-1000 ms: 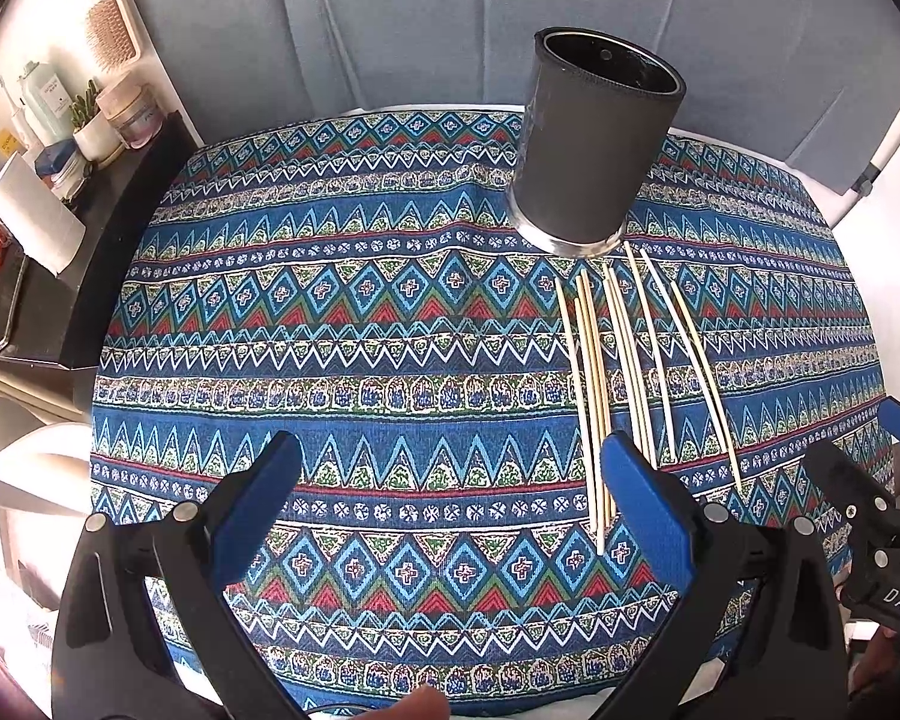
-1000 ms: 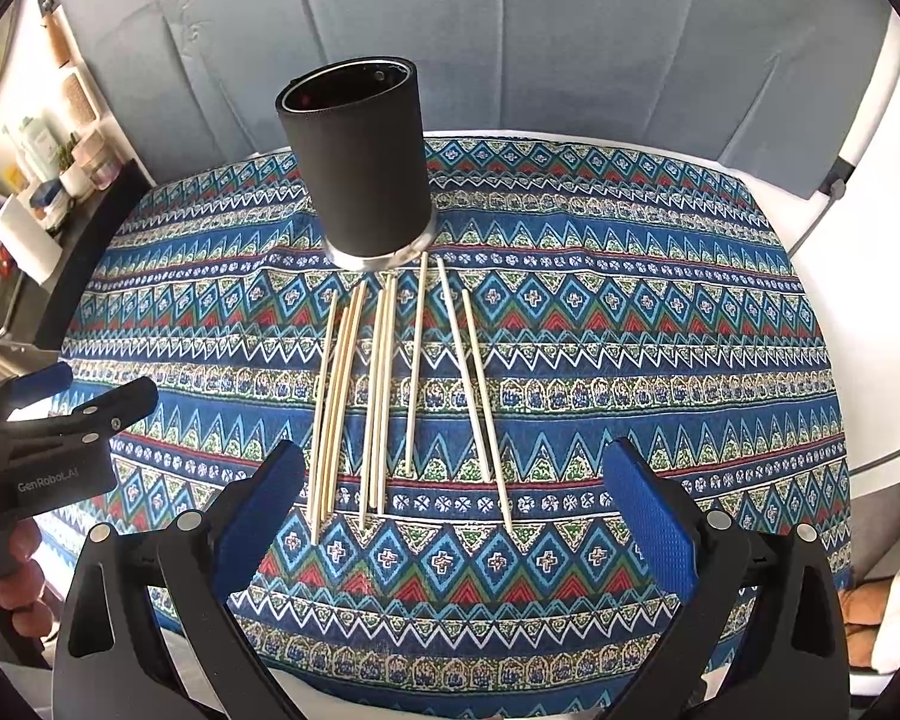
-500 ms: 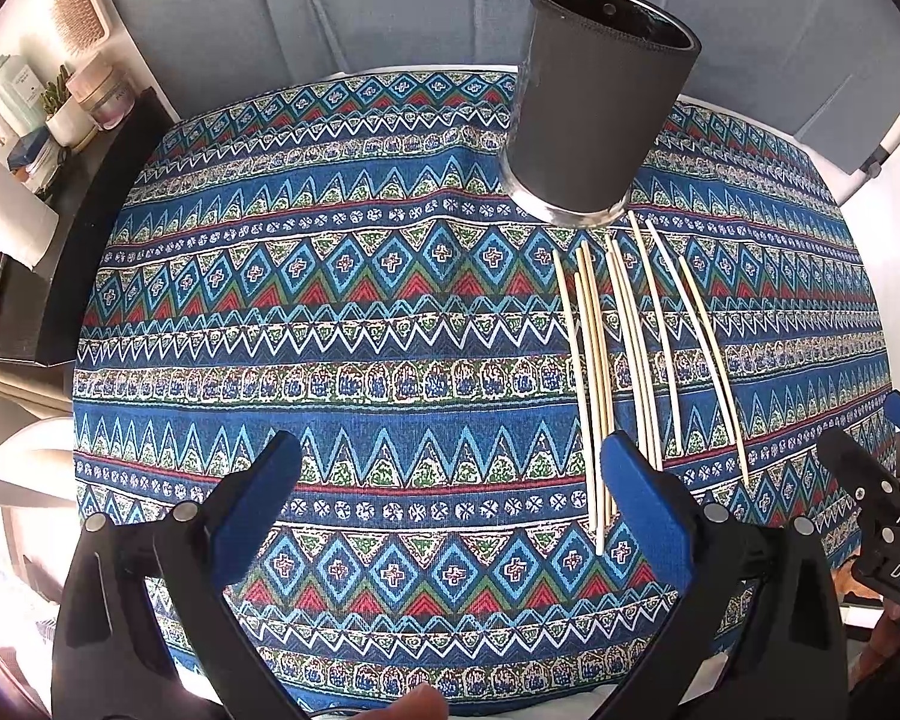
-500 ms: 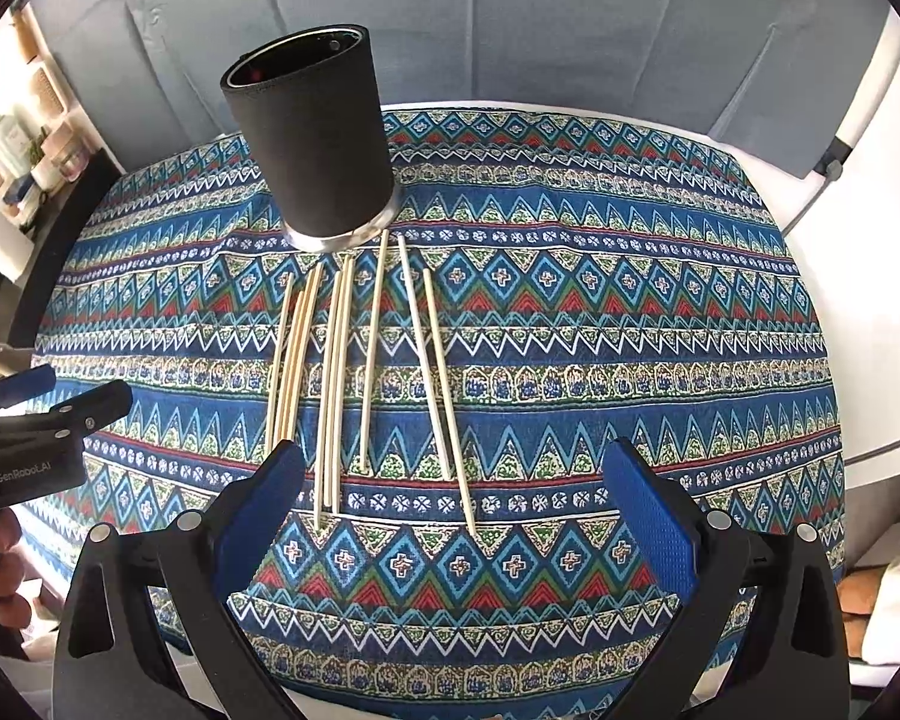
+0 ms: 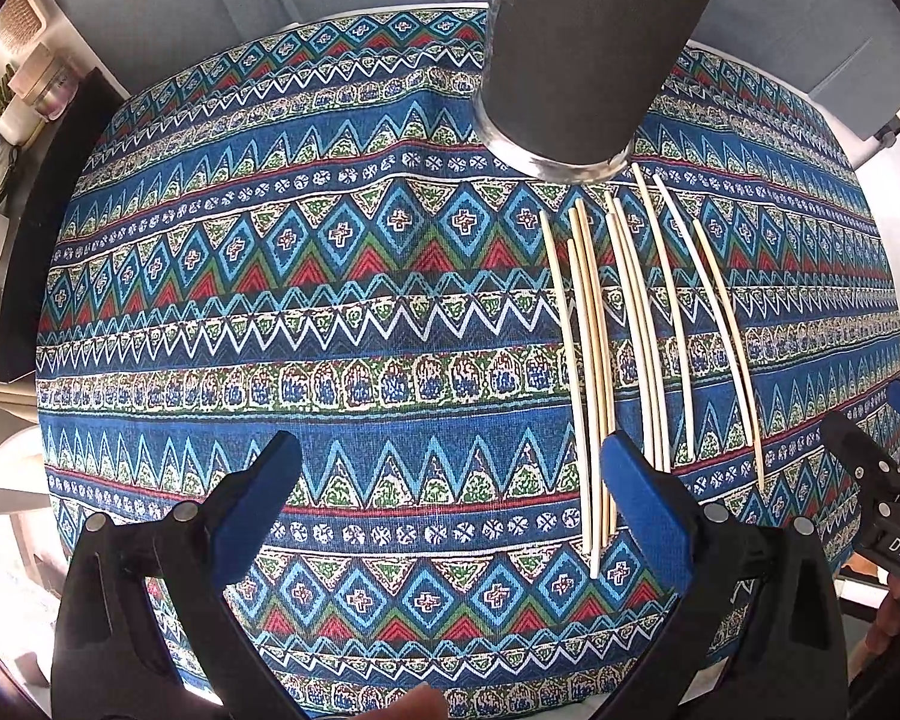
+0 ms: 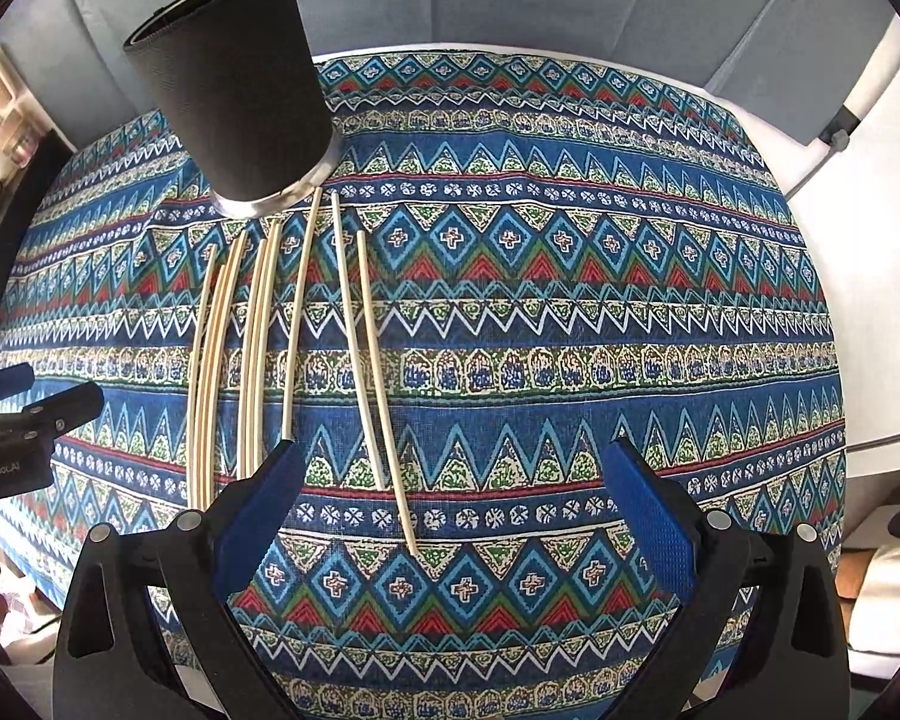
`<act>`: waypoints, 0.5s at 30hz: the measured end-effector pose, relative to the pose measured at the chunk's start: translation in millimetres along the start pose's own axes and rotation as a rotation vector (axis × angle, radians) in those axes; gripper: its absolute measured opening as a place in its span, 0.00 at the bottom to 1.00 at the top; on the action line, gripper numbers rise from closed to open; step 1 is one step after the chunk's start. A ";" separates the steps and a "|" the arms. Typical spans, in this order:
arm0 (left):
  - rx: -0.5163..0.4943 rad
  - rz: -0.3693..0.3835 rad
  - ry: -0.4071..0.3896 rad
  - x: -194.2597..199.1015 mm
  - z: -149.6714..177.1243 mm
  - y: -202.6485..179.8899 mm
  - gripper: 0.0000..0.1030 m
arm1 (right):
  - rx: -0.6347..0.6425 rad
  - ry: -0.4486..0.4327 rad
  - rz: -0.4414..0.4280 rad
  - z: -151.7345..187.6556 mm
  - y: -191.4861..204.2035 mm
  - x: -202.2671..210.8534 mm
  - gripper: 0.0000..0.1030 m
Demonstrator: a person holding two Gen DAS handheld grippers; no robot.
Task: Organize utensils
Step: 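Lower the left tool onto one wooden stick and close it while the right tool grasps another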
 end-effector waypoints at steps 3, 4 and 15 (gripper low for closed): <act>-0.008 -0.002 0.020 -11.4 -6.8 -2.7 0.95 | 0.007 0.022 0.003 -3.5 -1.7 -12.7 0.93; -0.009 -0.002 0.026 -15.4 -8.9 -3.5 0.95 | 0.011 0.026 0.000 -5.1 -1.8 -17.2 0.93; -0.011 -0.020 0.090 -61.0 -26.5 -10.6 0.95 | 0.083 0.031 0.031 -23.7 -5.3 -62.4 0.93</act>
Point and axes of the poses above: each gripper's, at about its wrist camera, not at the fingertips, and x roughly against the way its jaws point, y to its left, z to its underside, the point moved 6 cm from there along -x, roughly the way its jaws point, and after that the axes turned 6 degrees about -x, right-handed, at the moved point
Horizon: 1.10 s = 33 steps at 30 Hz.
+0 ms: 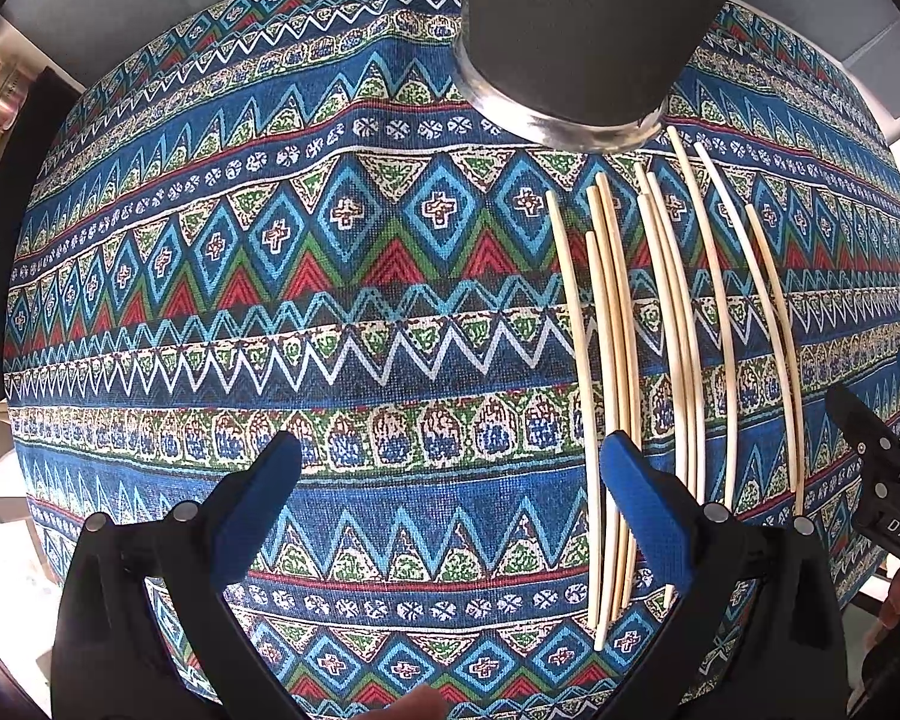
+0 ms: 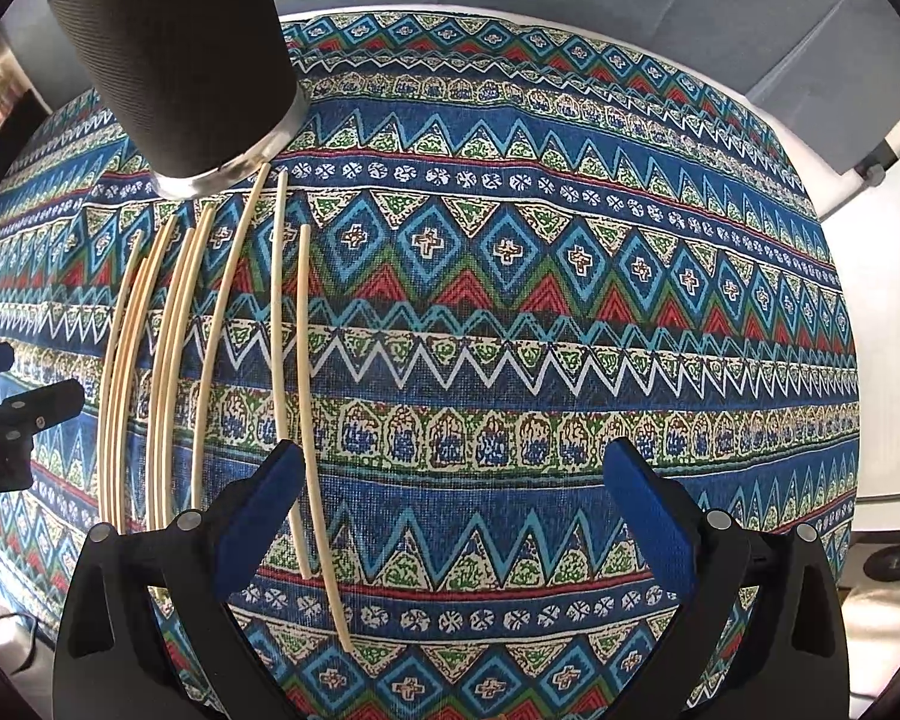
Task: Organize utensils
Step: 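Lower the left tool onto one wooden stick and close it while the right tool grasps another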
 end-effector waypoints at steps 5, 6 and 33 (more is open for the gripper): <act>0.008 -0.010 0.012 -18.8 -8.1 -3.1 0.95 | 0.005 0.026 -0.023 -2.1 0.9 -12.3 0.93; 0.006 -0.006 0.018 -24.4 -11.0 -2.0 0.95 | 0.005 0.022 -0.024 -2.0 1.4 -13.1 0.93; -0.012 0.026 -0.074 -62.7 -29.4 -11.2 0.97 | 0.060 0.065 -0.103 -19.0 12.4 -45.0 0.93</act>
Point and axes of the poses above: each gripper's, at about its wrist camera, not at the fingertips, and x roughly against the way its jaws point, y to its left, z to its underside, the point moved 6 cm from there along -x, roughly the way its jaws point, and after that the axes turned 6 degrees about -x, right-handed, at the moved point
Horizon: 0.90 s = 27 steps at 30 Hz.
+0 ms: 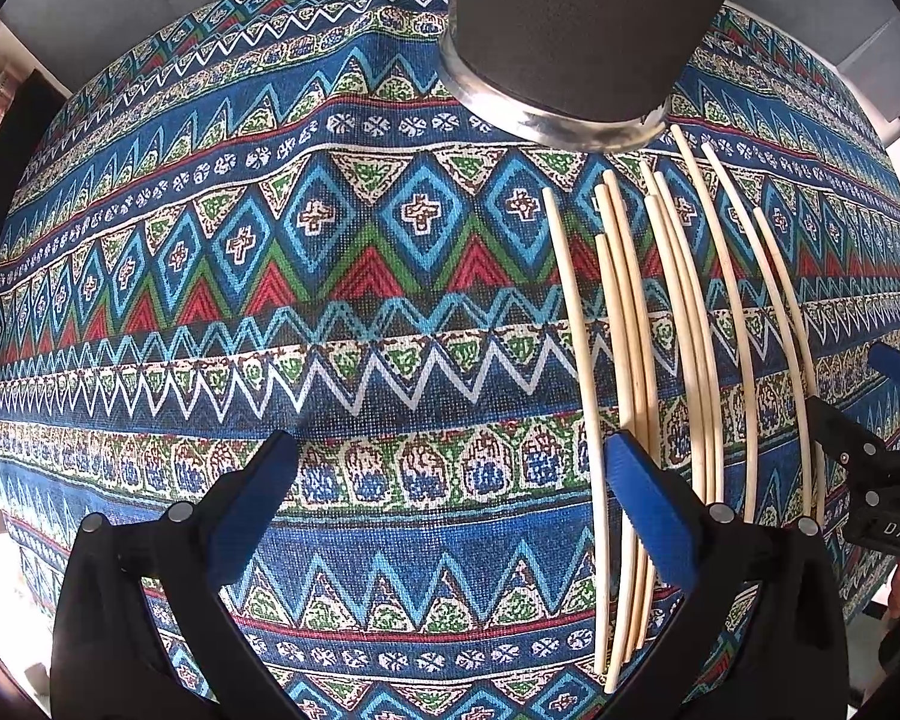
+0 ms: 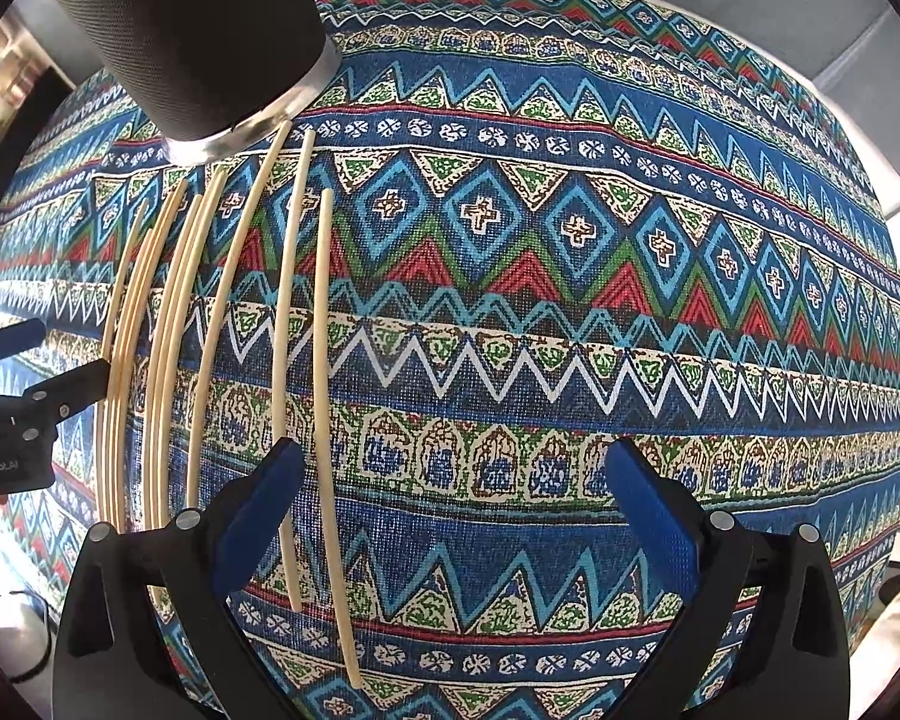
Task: Organize utensils
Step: 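Lower the left tool onto one wooden stick and close it while the right tool grasps another, then lift the held stick with the left tool while the right tool lifts its stick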
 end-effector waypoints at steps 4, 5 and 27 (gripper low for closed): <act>-0.002 0.001 -0.009 0.7 3.2 -0.3 0.93 | 0.027 -0.024 -0.008 -1.5 0.0 1.6 0.82; -0.008 0.002 -0.016 7.5 8.3 -1.4 0.90 | 0.038 -0.039 -0.015 -0.3 -0.9 5.5 0.64; 0.018 0.165 -0.151 91.7 40.1 39.9 0.00 | -0.008 -0.094 -0.206 27.1 -2.8 79.3 0.05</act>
Point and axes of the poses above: each gripper's, at about its wrist camera, not at the fingertips, and x roughly against the way its jaws point, y to its left, z to its underside, the point moved 6 cm from there along -x, roughly the way its jaws point, and after that the axes turned 6 degrees about -x, right-handed, at the moved point
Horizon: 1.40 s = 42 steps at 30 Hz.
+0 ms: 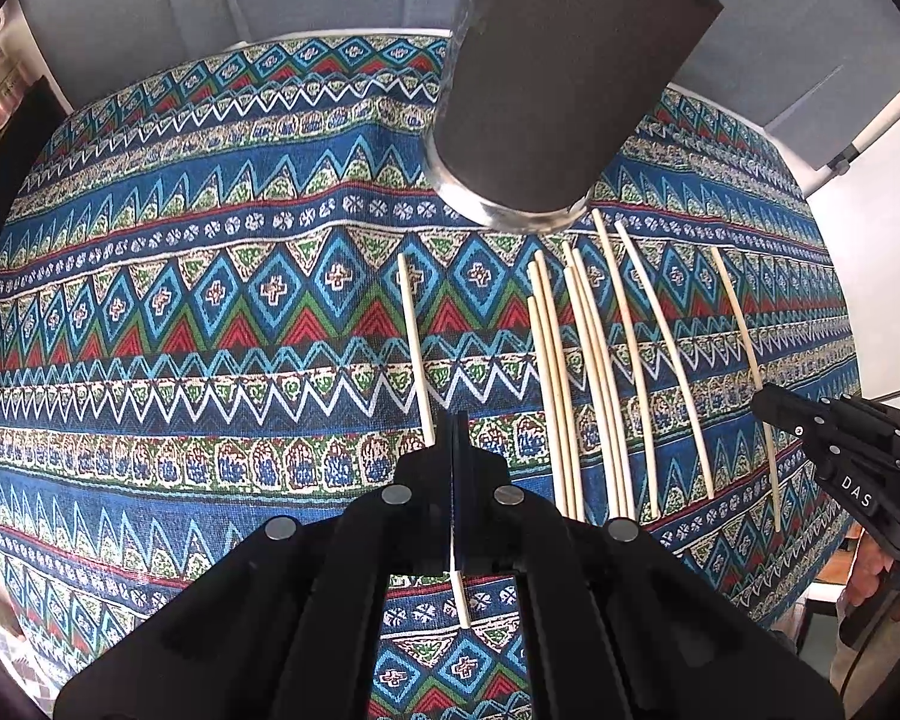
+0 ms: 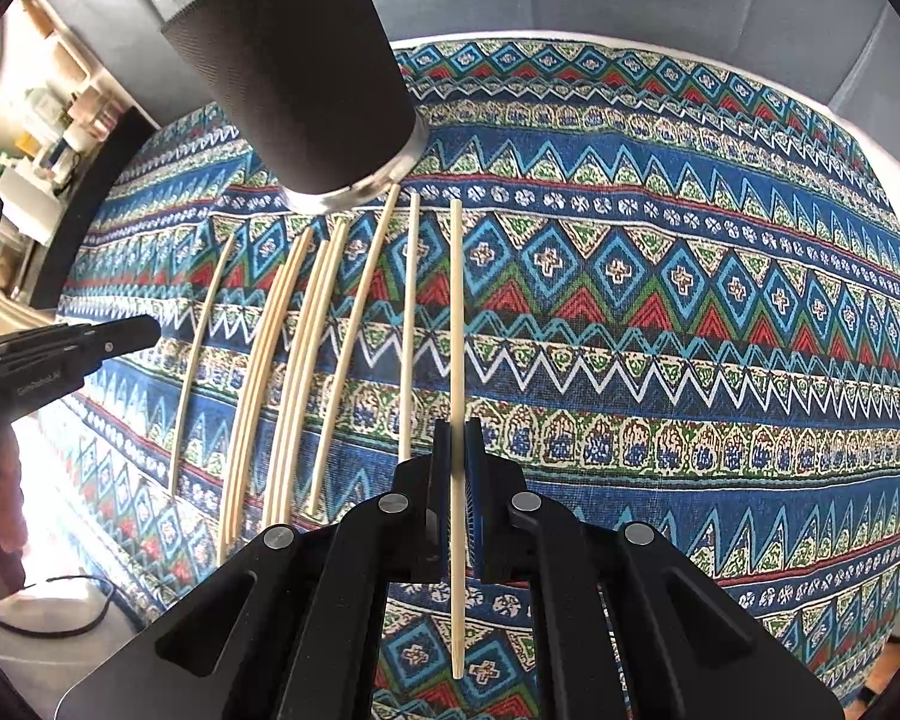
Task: Organize utensils
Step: 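Lift the held stick with the left tool while the right tool lifts its stick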
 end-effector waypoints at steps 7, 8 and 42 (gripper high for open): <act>-0.024 0.019 -0.094 50.6 -13.7 -2.7 0.00 | 0.040 -0.115 -0.056 -29.9 31.7 44.2 0.05; -0.027 0.020 -0.107 55.3 -20.0 -11.0 0.00 | 0.049 -0.132 -0.066 -33.2 36.7 51.7 0.05; -0.017 -0.126 0.157 -63.4 -2.2 -11.9 0.40 | -0.024 -0.118 -0.075 -7.6 44.2 60.2 0.05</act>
Point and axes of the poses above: each gripper's, at about its wrist camera, not at the fingertips, and x roughly against the way its jaws point, y to its left, z to its underside, the point moved 6 cm from there along -x, roughly the way its jaws point, and after that the axes turned 6 degrees about -x, right-handed, at the moved point
